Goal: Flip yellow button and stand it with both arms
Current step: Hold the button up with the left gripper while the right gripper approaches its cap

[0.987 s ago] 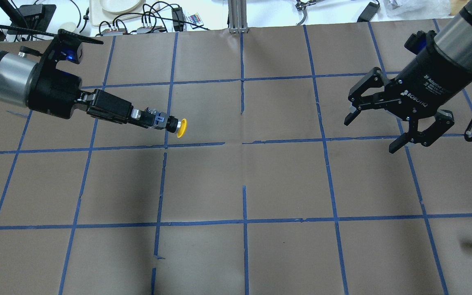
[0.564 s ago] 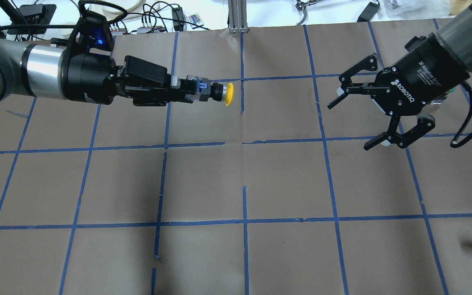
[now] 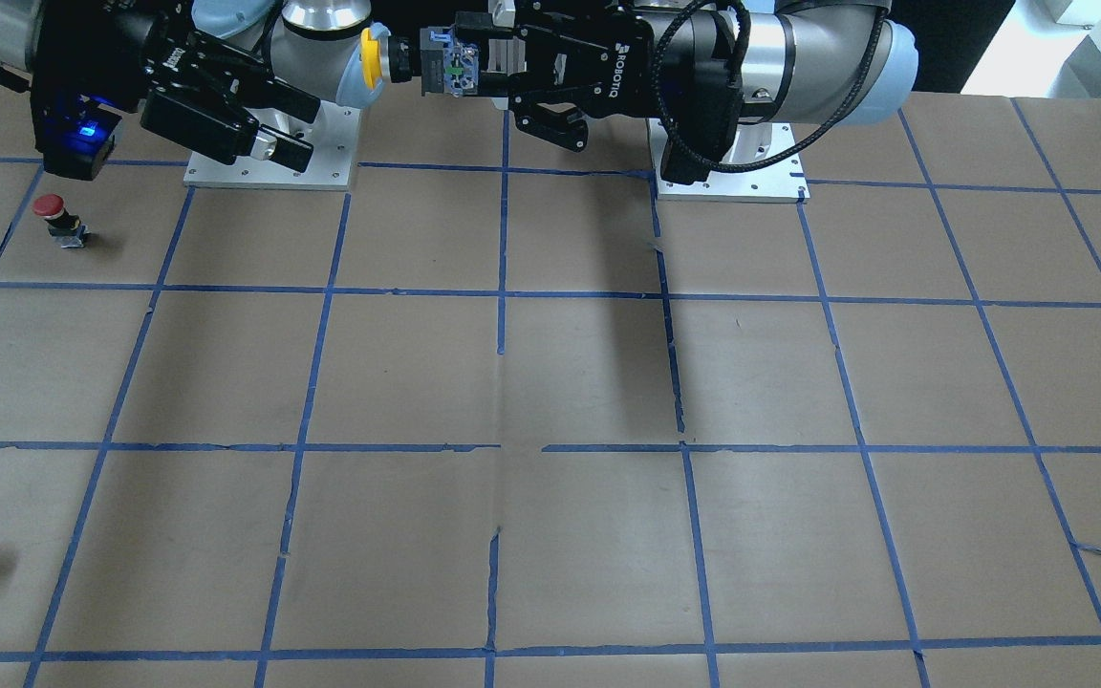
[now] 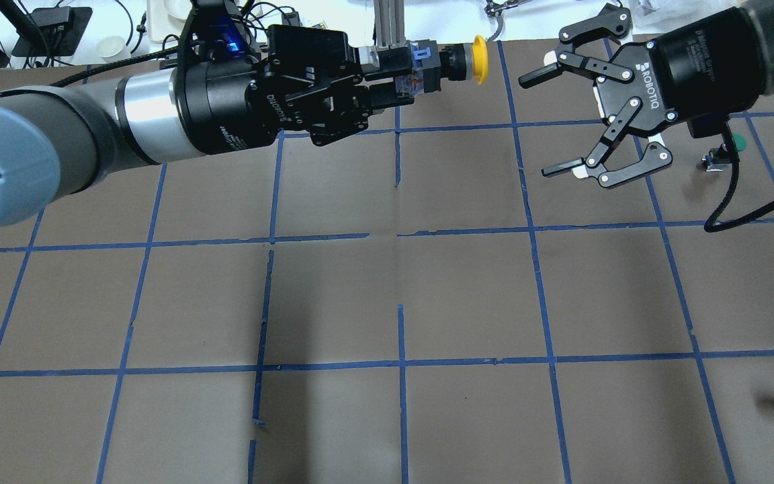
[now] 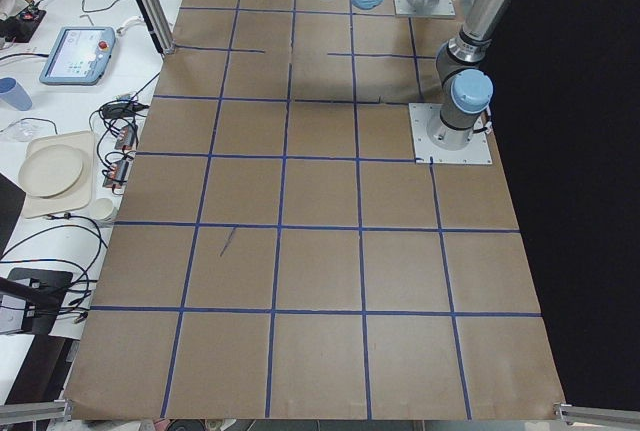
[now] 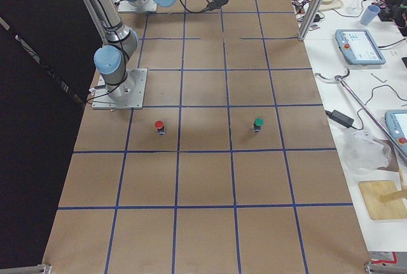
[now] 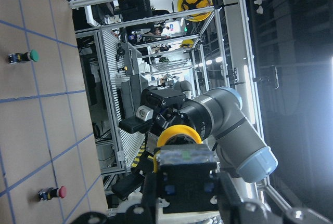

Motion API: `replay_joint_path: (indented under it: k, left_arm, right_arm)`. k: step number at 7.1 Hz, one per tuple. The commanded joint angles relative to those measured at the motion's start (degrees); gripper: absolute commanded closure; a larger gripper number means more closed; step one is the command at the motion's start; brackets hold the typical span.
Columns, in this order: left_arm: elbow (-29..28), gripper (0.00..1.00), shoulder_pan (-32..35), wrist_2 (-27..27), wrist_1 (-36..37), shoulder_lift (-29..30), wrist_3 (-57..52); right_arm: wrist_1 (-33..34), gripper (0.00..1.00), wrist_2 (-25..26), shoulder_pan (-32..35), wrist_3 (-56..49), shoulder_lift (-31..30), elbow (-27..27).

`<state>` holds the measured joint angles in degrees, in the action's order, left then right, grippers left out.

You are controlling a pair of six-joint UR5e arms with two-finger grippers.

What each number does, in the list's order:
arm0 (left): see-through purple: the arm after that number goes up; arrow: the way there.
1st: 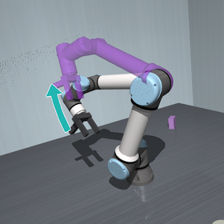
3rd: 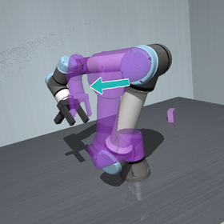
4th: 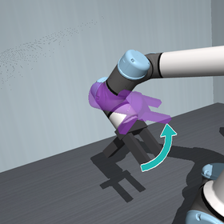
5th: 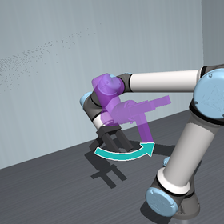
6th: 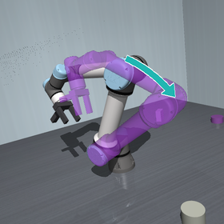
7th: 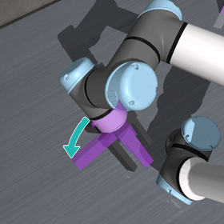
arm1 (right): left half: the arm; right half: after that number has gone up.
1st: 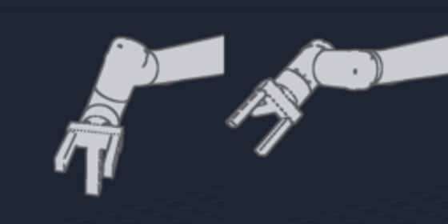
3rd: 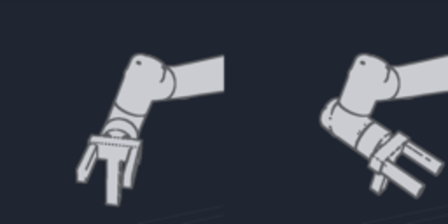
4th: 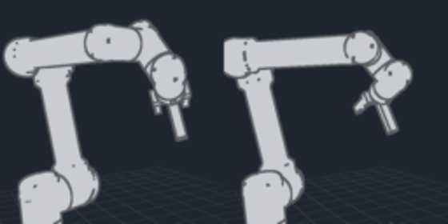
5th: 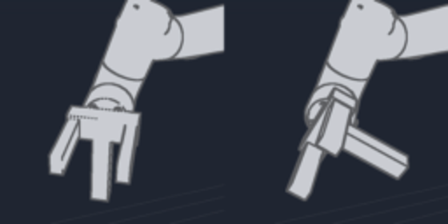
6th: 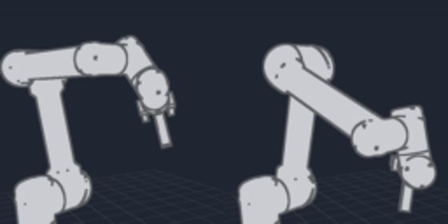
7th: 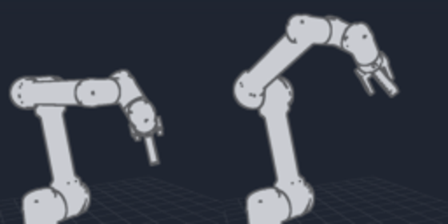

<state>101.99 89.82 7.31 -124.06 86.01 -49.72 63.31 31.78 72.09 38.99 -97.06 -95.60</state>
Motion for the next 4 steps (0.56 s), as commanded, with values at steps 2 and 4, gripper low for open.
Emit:
replay_joint_path:
  k: [2,4]
  left_arm:
    - [2.42,0.94,2.11,5.26,0.40,-0.14,-0.37]
    - [1.63,0.94,2.90,4.82,-0.21,-0.23,-0.11]
  right_arm:
    - [-2.93,0.00,-3.12,-1.42,8.77,-0.75,0.68]
    - [-4.50,0.00,-3.38,-1.34,15.39,-1.11,3.65]
